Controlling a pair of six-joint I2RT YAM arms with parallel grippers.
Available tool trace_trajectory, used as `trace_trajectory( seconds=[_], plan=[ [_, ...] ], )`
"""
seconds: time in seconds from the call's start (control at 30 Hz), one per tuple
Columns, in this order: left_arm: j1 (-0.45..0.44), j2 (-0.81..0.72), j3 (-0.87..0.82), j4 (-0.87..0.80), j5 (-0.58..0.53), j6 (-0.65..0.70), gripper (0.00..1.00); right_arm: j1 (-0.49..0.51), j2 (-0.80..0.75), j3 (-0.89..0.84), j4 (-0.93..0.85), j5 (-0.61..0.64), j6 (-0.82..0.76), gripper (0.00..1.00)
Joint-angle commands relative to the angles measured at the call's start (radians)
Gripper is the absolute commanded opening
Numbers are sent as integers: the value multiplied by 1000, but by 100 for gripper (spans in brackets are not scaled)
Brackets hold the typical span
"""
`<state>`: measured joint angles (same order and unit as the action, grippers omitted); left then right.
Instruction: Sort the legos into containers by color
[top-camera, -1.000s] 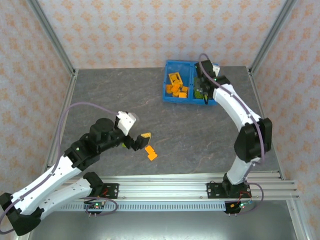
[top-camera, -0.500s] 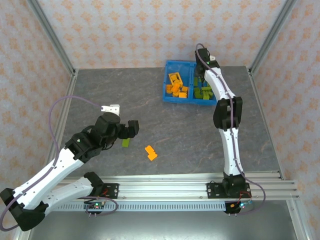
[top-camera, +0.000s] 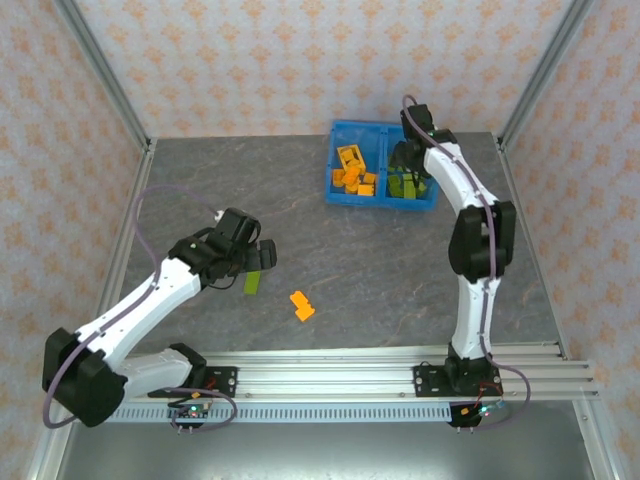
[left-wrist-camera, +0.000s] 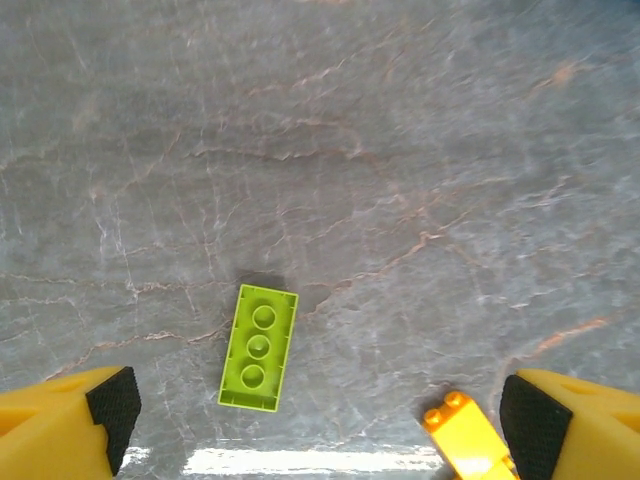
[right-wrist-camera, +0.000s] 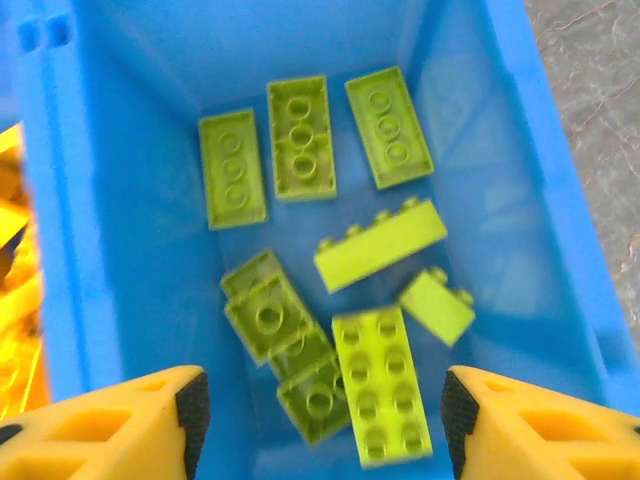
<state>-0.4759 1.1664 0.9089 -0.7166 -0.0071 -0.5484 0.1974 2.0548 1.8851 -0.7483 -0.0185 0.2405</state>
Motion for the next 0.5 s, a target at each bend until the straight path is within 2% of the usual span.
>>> trace_trajectory(
  seconds=[0.0, 0.17, 0.27, 0.47],
  plan=[
    [24, 77, -29, 48, 20, 46, 94, 0, -230, -200, 80, -95, -9, 66],
    [51, 202, -72, 136, 32, 59, 88, 45, -586, -523, 152, -151, -6, 76],
    [62, 279, -79, 171, 38, 73, 84, 81, -724, -604, 117, -193, 0, 79],
    [68, 368, -120, 230, 61, 62, 67, 121, -941, -728, 34, -251, 84, 80]
  ],
)
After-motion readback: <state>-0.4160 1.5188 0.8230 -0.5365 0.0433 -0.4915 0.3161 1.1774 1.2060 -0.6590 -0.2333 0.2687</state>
